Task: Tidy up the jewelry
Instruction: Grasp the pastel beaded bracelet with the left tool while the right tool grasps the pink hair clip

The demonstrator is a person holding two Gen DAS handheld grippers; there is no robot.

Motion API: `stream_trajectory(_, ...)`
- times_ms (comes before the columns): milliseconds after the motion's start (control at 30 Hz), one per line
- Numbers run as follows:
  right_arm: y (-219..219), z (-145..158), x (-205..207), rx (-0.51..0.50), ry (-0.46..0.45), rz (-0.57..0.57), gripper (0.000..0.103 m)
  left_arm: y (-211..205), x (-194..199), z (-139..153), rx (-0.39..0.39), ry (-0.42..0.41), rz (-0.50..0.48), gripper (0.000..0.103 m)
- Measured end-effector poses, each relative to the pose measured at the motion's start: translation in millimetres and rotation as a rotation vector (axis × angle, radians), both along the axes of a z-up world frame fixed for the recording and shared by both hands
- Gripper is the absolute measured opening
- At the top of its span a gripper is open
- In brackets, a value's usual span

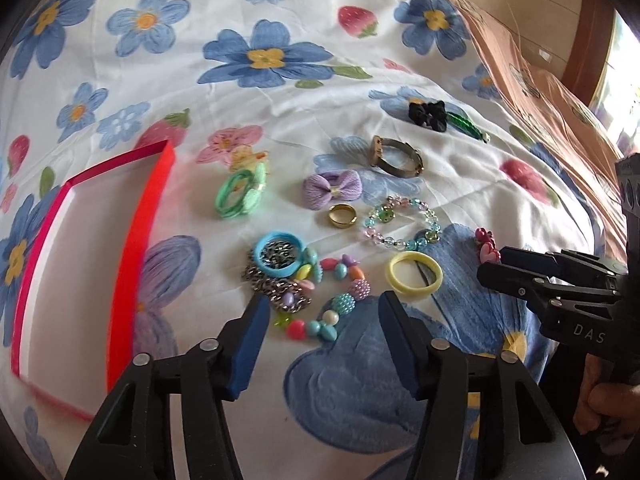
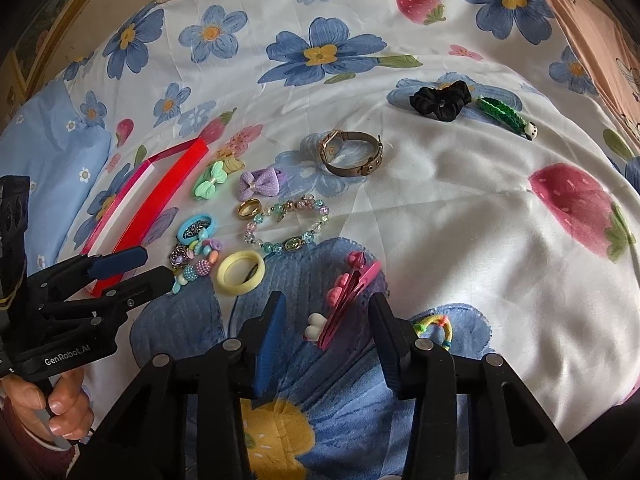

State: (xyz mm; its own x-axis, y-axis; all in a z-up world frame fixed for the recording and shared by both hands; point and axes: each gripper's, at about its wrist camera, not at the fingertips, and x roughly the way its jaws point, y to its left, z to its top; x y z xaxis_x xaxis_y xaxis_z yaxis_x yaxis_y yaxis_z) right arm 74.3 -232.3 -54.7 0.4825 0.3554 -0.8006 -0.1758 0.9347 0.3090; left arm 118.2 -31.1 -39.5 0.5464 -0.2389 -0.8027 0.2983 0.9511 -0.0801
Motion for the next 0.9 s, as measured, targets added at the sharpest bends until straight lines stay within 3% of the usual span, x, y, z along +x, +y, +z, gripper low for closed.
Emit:
stream_trajectory(300, -5, -8, 10, 0.013, 0.032, -0.006, 0.024, -19, 25, -27, 0.021, 0.084, -0.064, 0.034)
stream_trajectory(367, -5, -9, 10, 0.014, 0.034, -0.009, 0.02, -21, 25, -28, 0.025, 0.075, -0.075, 0.013)
stream_trajectory(400, -5, -9, 11, 0.013, 0.034, -0.011, 0.013, -21, 24, -28, 0.021, 0.073, -0.076, 0.012)
stream_trajectory(633, -7, -2, 11, 0.031, 0.013, -0.017, 0.013, -7, 17, -17, -0.058, 0.068, -0.055, 0.012)
stream_trajectory(900, 1, 19, 13, 0.042, -0.034, -0.001, 0.013, 18, -3, 19, -0.147, 0.001, -0.016, 0.012)
